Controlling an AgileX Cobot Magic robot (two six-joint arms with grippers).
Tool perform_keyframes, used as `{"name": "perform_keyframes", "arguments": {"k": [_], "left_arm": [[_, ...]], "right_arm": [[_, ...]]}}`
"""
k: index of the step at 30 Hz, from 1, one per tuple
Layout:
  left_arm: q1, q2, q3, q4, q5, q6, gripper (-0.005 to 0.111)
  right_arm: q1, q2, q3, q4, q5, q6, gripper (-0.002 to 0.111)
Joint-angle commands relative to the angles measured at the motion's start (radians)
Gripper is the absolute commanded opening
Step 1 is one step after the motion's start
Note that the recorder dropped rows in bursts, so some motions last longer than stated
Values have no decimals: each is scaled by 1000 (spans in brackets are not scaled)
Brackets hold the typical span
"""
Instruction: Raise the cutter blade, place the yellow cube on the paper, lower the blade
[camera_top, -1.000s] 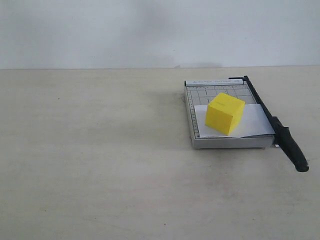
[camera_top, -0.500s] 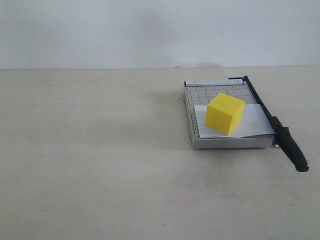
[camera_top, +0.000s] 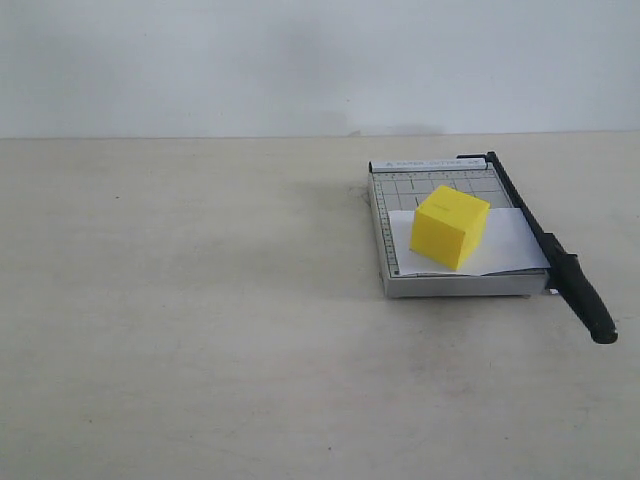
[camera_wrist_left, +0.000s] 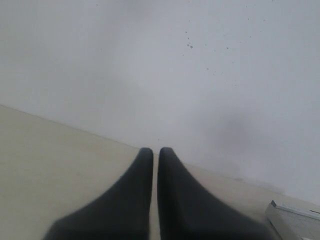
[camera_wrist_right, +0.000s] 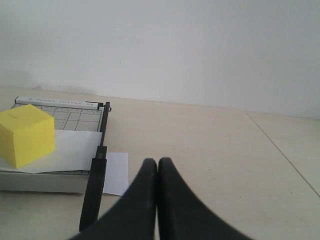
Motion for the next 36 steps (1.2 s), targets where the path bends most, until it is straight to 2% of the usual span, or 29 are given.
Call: {"name": "perform_keyframes", "arguments": {"k": [1,3,5,10,36], "left_arm": [[4,-3,4,194,39,11,4],[4,-3,4,353,65,34,4],[4,-3,4,425,95,34,4],[4,-3,4,427,138,34,4],[4,-3,4,367,107,34,4]], "right_arm": [[-3,-5,0,-1,-8,-4,0],[-3,-5,0,-1,-8,-4,0],[-3,-5,0,-1,-8,-4,0],[-3,-5,0,-1,-8,-4,0],[-3,-5,0,1,-8,-4,0]]}}
